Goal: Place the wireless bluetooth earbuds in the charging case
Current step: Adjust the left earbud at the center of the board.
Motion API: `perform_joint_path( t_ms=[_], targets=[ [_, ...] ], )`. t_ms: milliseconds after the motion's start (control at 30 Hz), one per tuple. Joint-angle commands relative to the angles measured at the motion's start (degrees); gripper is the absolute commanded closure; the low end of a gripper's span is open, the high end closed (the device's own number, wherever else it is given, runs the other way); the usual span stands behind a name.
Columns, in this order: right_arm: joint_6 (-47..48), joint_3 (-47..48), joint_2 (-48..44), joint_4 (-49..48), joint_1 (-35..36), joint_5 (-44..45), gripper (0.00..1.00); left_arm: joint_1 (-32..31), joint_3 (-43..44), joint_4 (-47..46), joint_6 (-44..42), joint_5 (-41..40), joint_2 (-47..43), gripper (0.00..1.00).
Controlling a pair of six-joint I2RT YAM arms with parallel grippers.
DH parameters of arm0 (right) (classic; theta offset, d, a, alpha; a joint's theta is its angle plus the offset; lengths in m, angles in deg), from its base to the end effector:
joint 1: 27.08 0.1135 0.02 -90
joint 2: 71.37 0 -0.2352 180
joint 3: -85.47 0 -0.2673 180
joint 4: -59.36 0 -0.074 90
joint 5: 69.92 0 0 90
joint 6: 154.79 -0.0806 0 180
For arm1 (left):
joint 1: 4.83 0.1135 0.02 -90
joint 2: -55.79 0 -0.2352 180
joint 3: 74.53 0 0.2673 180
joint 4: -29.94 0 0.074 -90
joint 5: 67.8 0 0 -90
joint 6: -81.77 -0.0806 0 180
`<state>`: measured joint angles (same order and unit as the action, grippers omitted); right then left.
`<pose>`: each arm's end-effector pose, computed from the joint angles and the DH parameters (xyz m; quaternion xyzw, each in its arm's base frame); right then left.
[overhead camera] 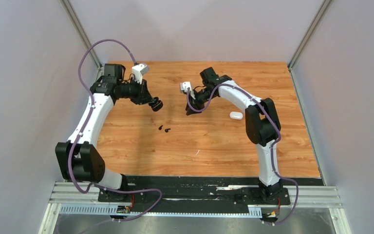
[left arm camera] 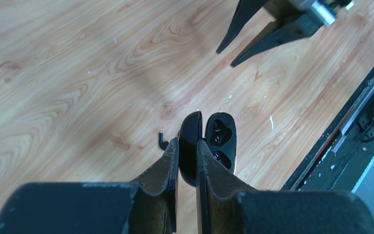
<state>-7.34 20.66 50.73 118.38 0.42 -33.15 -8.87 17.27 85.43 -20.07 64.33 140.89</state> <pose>0.3784 0.2698 0.1690 -0.6593 0.5818 0.3751 0.2933 0.3488 -0.0788 0.2784 0.2459 0.8476 -0.3133 0.3505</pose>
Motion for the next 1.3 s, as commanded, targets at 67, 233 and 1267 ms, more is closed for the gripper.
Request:
perform_joint_path(
  t_ms=[67,233,1267],
  targets=[
    [9.64,3.09,4.69,1.03,5.69,1.57,0.70,0.97,-3.95,-2.11,3.79,-2.01,-6.60,1.00],
    [6.92,5.78,8.69,-1.63,8.11,2.92,0.70,2.95,-5.00,-2.93,7.36,-2.95,-8.27,1.00],
    [3.37,1.44,9.86,-3.51,16.32,7.71,0.73,7.21,-7.85,-10.02,14.24,0.23,-8.70,1.00]
  ],
)
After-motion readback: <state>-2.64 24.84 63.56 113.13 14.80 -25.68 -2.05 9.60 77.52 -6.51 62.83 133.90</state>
